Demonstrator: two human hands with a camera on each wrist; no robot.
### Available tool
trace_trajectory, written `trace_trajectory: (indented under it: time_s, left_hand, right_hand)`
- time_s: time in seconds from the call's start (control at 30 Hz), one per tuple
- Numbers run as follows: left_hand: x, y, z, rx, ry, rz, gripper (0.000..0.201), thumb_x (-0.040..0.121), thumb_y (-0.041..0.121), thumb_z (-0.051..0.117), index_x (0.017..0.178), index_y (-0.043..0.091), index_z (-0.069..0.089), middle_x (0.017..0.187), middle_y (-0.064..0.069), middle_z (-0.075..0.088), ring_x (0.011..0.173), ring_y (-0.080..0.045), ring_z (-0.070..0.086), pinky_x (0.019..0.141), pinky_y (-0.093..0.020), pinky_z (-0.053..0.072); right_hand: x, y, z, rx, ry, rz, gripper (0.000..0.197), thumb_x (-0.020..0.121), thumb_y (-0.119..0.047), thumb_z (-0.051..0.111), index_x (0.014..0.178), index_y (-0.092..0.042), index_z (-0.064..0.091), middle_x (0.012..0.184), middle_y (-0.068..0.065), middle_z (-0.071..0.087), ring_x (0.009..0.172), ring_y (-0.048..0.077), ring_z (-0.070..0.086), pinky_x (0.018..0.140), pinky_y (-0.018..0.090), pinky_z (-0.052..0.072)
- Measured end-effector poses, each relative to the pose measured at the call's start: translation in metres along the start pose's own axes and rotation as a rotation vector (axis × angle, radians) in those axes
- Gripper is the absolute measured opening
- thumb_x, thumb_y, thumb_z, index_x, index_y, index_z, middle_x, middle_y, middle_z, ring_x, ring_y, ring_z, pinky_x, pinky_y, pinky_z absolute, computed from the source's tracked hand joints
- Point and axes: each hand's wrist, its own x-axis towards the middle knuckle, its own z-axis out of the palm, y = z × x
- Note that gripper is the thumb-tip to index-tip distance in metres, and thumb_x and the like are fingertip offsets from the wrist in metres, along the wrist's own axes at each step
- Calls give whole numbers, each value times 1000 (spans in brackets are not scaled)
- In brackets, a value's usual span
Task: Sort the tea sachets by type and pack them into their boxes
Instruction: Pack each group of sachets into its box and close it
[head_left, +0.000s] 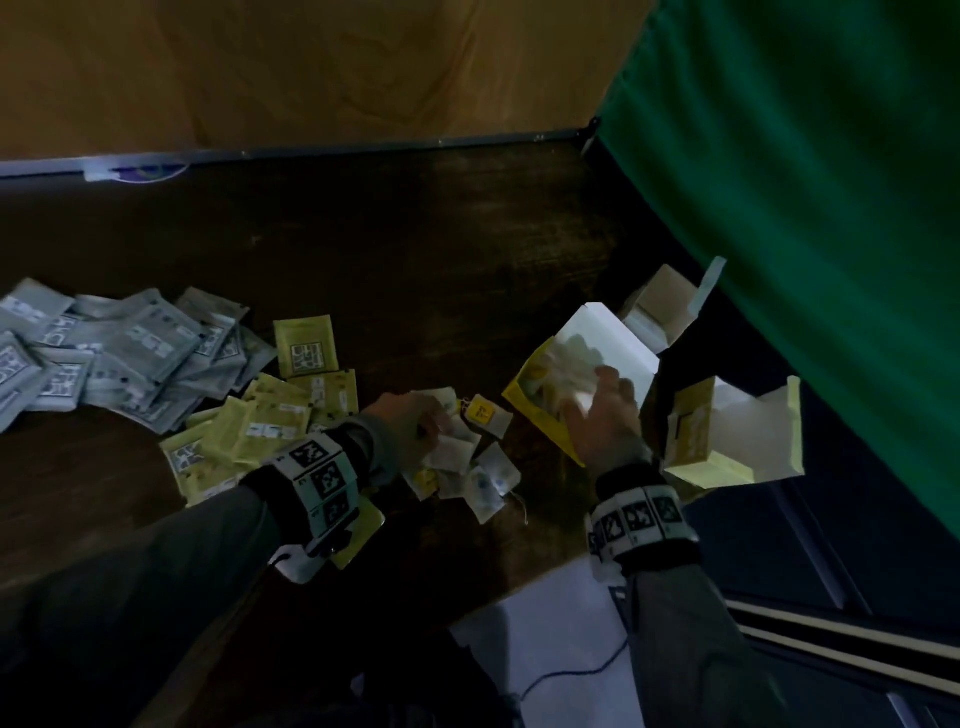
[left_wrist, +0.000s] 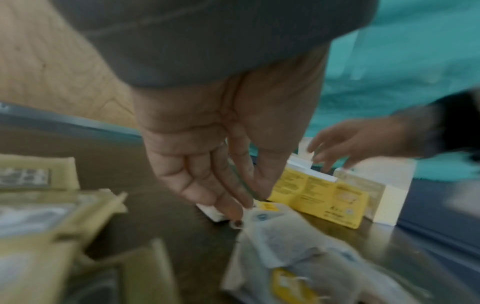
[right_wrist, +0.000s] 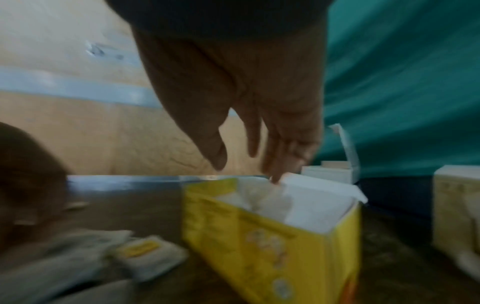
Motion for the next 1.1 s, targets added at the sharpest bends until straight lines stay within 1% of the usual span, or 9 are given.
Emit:
trace_trajectory:
  time_s: [0.1,0.2,0.3,0.47,0.57,0.73,0.97,1.03,1.1]
  left_hand:
    - [4,-5,-9,50,74,5,26,89,19,54,115,21,60,116,-1,63,105,-20,60,86,-27,48]
    - [9,-5,-15,53,142,18,25,90,21,54,115,21,61,126,-3,56,113,-21,54,92,-32,46]
    - [16,0,-15,157,113,35,43,89,24,58,131,19,51,141,-5,37,130,-25,36,106,-38,36]
    - [24,-2,-8,141,0,-43,83,78,28,73,145,21,25,147,-12,21,136,-34,25,107,-46,35]
    - [22,-3,-3,122,19,-86,79,79,27,72,144,20,27,141,-11,27,131,-32,32,105,-43,38]
    - [8,9,-5,151,116,-25,73,81,30,68,142,24,29,142,-9,27,133,-31,28,105,-47,37]
    - [-10,27,12,-85,9,61,32,94,23,50,125,15,55,127,-6,56,113,-23,56,87,-26,47]
    - [-7,33,17,-290,-8,6,31,97,17,44,123,2,54,121,-18,60,95,-25,63,73,-22,50]
    - [-7,36,20,-402,-37,-8,27,96,15,47,119,3,54,113,-20,60,83,-22,63,77,-29,53]
  right_hand:
    - [-21,-6,13,80,56,-203,22,92,-19,55,112,-10,55,110,10,54,95,25,57,78,36,51]
    - [-43,-6,45,1,-262,-285,31,86,-32,53,100,-5,61,95,9,58,89,25,56,67,29,38]
    - [-54,4,74,-239,-291,-208,63,77,-55,50,122,-11,50,116,10,43,106,28,44,78,31,33]
    - [-49,-3,90,-140,-306,-89,59,77,-38,71,121,-11,43,124,11,46,115,31,46,83,35,42]
    - [-43,-3,89,-27,-431,-52,45,76,-32,74,108,-11,50,114,9,54,108,28,52,81,38,47]
    - [-41,10,70,61,-354,-120,21,81,-23,65,74,-12,48,69,-1,44,71,19,47,50,26,30]
    - [-48,5,39,349,-207,-198,20,71,-7,75,83,-13,61,75,-3,58,74,14,56,55,10,40]
    - [-50,-1,28,410,-153,-220,23,72,-9,75,85,-18,59,83,-3,62,77,13,60,63,11,46]
    - [-53,-6,18,507,-122,-201,28,73,-13,76,91,-21,56,88,-7,62,83,10,62,68,17,51]
